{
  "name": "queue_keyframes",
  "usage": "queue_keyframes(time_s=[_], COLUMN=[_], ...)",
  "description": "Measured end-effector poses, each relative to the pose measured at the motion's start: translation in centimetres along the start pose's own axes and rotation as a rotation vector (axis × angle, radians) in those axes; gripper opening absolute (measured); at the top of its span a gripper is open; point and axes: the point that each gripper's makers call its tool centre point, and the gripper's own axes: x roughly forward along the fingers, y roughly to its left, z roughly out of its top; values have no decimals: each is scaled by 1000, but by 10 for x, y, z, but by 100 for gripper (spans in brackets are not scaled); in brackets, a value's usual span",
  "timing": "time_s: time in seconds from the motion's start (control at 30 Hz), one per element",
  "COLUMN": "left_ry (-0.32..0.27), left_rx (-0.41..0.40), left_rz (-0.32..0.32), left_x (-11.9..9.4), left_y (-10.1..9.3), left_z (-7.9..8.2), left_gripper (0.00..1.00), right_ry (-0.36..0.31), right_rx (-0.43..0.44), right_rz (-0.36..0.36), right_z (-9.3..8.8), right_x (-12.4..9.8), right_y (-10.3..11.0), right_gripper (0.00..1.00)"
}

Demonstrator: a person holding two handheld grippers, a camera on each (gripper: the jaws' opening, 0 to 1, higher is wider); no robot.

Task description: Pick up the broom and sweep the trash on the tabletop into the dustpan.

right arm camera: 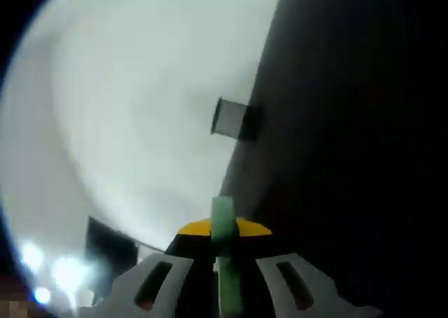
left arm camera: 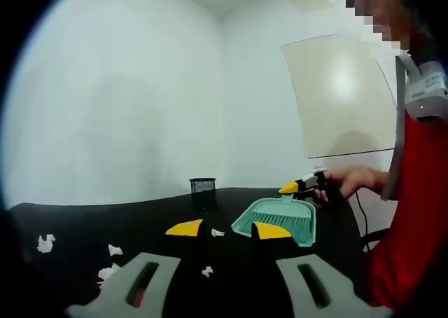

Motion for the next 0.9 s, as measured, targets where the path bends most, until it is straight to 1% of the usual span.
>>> queue_keyframes(time_s=[0.03, 0.07, 0.23, 0.33, 0.47, 0.63, 0.9], left_ry=[0, 1, 0, 0, -2, -2, -2], left_rx=[0, 0, 0, 0, 0, 0, 0], left_rz=[0, 0, 1, 0, -1, -1, -1], left_x=[0, 0, 0, 0, 0, 0, 0], left_y=[0, 0, 0, 0, 0, 0, 0], left_z=[0, 0, 0, 0, 1, 1, 1], left_gripper=[24, 24, 24, 24, 24, 24, 24], right_ry=[1, 6, 8, 12, 23, 44, 32], right_rx=[3, 5, 9, 1, -5, -7, -14], right_rz=[-1, -2, -11, -17, -17, -16, -24], right_z=[16, 22, 3, -4, -17, -38, -50], right_x=[-5, -8, -5, -4, 0, 5, 7], right_y=[-3, -4, 1, 1, 4, 9, 14], right_gripper=[12, 12, 12, 12, 12, 12, 12])
